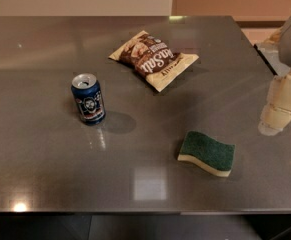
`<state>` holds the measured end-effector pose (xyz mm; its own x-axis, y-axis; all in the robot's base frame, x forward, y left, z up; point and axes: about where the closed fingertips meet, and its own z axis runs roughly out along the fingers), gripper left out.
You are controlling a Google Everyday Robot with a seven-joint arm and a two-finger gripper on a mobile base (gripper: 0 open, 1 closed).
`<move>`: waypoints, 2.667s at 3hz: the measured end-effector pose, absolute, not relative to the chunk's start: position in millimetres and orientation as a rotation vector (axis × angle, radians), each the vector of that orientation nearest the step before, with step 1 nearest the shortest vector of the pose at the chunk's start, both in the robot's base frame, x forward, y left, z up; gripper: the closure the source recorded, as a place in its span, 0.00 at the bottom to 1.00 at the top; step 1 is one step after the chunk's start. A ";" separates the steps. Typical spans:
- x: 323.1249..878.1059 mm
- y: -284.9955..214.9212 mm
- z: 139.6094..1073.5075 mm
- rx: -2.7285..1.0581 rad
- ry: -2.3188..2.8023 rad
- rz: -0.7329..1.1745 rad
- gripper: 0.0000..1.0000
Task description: Move sponge near brown chip bag
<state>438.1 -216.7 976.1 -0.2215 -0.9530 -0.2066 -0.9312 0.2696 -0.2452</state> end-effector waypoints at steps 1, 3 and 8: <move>438.1 -216.7 976.1 -1.725 2.232 -0.098 0.00; 424.7 -183.9 934.3 -1.841 2.181 -0.035 0.00; 400.0 -148.1 828.6 -1.912 2.208 0.162 0.18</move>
Offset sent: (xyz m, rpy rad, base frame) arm -0.0018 0.0271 -0.0260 -0.0116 0.0260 0.0844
